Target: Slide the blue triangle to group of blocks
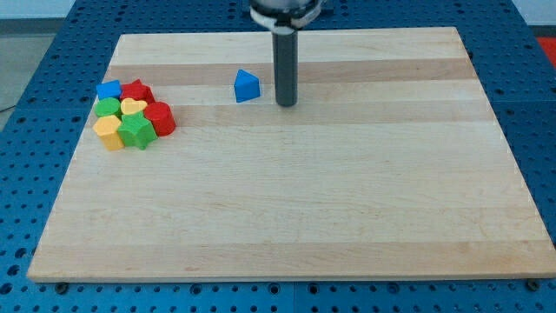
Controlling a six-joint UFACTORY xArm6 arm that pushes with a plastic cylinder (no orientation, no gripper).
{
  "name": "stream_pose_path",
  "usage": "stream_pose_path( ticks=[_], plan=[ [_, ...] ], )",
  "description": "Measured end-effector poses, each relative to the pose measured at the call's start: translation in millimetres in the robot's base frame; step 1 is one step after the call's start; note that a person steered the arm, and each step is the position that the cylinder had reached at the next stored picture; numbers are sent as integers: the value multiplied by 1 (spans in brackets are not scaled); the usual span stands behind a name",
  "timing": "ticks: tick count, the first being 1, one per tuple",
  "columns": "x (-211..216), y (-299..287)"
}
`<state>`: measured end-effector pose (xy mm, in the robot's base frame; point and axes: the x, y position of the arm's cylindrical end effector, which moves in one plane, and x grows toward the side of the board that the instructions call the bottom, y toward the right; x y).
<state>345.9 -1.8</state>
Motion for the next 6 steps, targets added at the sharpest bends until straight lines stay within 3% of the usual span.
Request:
stream_pose_path(
  ticks=[1, 3, 6],
  plan=[
    [-17, -21],
    [-2, -117],
    [19, -112]
  ],
)
